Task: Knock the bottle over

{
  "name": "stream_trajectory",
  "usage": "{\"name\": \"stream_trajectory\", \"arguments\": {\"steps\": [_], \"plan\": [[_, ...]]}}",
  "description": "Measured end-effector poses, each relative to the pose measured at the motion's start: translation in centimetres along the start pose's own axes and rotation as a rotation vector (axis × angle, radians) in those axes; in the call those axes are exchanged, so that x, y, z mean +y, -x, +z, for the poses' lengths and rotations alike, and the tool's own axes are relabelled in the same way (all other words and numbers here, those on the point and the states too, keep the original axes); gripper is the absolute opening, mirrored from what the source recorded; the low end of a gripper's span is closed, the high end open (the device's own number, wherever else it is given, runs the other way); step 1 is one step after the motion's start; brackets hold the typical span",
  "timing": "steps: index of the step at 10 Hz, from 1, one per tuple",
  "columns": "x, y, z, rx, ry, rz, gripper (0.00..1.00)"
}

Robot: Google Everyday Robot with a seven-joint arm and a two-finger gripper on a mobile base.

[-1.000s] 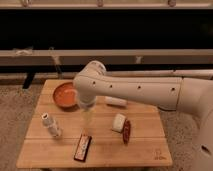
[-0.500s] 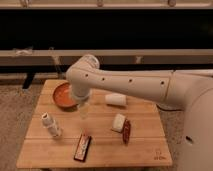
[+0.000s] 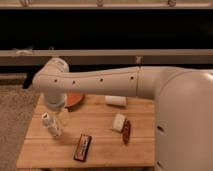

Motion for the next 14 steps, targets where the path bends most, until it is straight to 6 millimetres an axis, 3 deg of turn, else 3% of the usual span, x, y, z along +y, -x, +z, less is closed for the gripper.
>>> {"name": "stream_trajectory", "arguments": {"steps": [1,2,6,10,14], "plan": [[-1.0,1.9,0.2,-0.010,0.003,-0.053,0.80],[-1.2,2.5,0.2,-0.011,0.008,-0.080,0.80],[-0.2,6.5,1.0,-0.035,0.046,-0.196,0.80],[2.8,7.3,2.8,-0.052,0.139,-0.229,0.80],[4.4,5.6,5.4,-0.052,0.247,-0.203,0.80]]}}
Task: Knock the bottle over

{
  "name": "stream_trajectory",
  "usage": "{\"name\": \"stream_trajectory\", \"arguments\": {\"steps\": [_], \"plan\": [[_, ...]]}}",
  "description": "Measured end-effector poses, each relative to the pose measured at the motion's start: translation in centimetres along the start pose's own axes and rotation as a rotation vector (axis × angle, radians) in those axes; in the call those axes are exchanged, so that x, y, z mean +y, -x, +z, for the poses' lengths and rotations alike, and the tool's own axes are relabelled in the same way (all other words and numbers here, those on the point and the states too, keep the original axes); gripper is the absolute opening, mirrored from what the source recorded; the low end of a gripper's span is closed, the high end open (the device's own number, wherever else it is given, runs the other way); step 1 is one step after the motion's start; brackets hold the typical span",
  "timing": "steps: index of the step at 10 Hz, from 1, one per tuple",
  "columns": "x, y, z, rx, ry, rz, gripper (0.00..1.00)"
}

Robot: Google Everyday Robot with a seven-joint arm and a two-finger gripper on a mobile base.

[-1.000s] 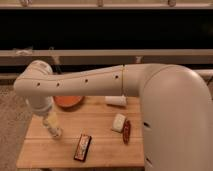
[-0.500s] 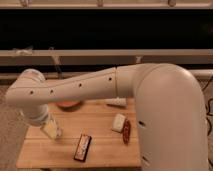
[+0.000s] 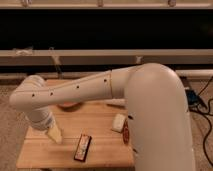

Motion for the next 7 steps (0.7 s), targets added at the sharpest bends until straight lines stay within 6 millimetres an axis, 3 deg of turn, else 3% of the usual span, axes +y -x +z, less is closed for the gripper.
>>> {"name": "stream_trajectory", "arguments": {"steps": [7], "plan": [[0.4,-7.7,-1.6,0.024,-0.045,0.167,0.80]]}}
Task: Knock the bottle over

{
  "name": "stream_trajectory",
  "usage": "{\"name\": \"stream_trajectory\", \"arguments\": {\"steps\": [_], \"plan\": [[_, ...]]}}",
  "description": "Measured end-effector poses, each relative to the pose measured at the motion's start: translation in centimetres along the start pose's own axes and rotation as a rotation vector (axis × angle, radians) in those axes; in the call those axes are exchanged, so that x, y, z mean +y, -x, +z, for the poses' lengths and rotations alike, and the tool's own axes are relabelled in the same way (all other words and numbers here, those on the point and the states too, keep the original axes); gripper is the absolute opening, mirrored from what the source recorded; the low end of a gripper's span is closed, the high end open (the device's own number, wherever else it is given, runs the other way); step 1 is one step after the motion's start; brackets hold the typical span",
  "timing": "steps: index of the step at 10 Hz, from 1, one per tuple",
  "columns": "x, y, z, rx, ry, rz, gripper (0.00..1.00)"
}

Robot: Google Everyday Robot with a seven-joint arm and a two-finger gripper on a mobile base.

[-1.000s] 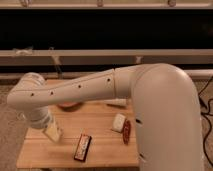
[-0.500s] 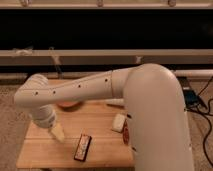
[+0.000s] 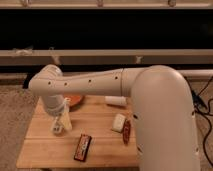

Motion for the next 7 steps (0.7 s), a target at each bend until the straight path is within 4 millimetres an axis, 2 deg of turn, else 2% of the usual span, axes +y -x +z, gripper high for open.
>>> {"name": "stream_trajectory", "arguments": {"steps": [7], "plan": [[-0.2,-1.0,-2.3,-0.041,-0.163,-0.011,0.80]]}}
